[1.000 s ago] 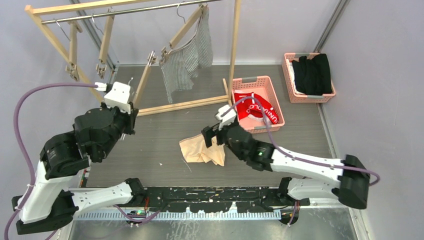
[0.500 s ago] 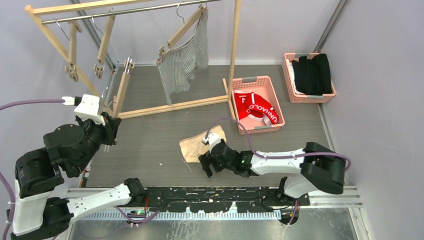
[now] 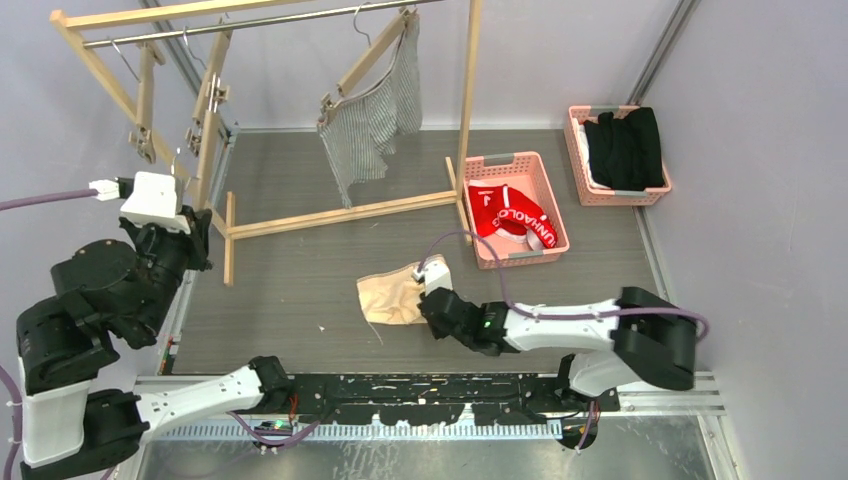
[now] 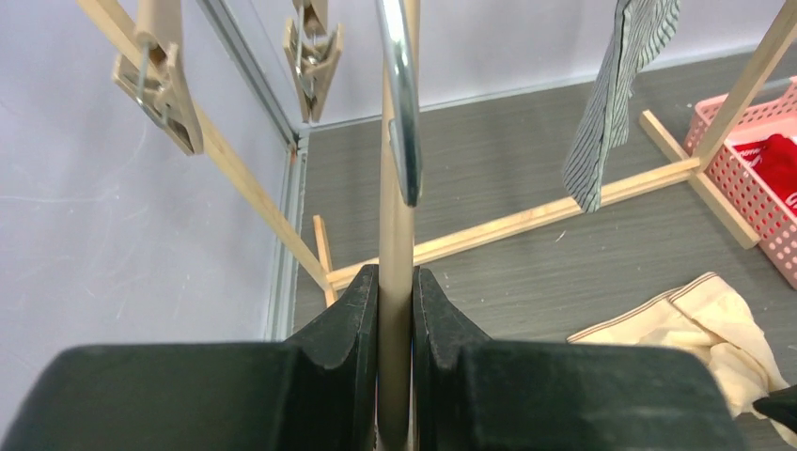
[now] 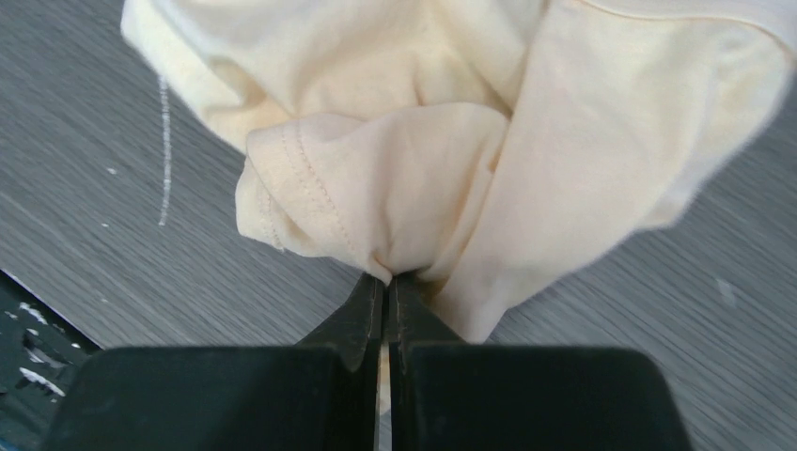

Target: Remove the underwear clipped to the hanger

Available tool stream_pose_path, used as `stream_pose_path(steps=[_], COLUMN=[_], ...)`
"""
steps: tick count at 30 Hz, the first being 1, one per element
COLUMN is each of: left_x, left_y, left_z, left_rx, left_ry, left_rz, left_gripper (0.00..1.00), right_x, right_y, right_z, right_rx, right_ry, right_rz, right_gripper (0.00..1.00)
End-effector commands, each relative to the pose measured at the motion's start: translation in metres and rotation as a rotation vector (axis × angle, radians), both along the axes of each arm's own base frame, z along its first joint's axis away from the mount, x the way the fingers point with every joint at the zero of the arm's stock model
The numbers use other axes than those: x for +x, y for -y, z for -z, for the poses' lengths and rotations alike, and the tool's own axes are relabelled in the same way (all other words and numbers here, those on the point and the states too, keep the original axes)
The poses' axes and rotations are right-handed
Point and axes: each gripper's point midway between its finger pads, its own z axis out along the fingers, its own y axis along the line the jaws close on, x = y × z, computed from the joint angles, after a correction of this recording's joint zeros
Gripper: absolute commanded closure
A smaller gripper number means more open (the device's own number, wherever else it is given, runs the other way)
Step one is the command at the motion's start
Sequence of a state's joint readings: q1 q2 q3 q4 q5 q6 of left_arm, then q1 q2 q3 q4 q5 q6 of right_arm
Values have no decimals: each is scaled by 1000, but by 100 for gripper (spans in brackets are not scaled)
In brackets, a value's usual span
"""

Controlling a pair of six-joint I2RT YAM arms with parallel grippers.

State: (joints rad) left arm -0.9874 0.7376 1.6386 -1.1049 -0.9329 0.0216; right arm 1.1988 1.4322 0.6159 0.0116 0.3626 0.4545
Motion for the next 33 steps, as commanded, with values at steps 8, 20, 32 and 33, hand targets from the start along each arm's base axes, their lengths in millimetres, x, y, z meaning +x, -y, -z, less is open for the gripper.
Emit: stream_pose_path(steps=[8,20,32,33], left_x=[48,103,163,167], left_y=[76,60,56,56], left_z=[-39,-21,-57,-62], left_rx=[109,13,-194,-206], left_ry=[8,-98,-96,-89], left_rz=[62,14,182,195], left_gripper=[100,100,100,100], right_x=[56,56,52,52], right_y=[80,159,208,209], right_z=[-227,-328,-386,-389], right_rx=[240,331,347,344], right_ry=[489,700,855,866], right_rz=[380,586,707,711], right_gripper=[99,99,99,99])
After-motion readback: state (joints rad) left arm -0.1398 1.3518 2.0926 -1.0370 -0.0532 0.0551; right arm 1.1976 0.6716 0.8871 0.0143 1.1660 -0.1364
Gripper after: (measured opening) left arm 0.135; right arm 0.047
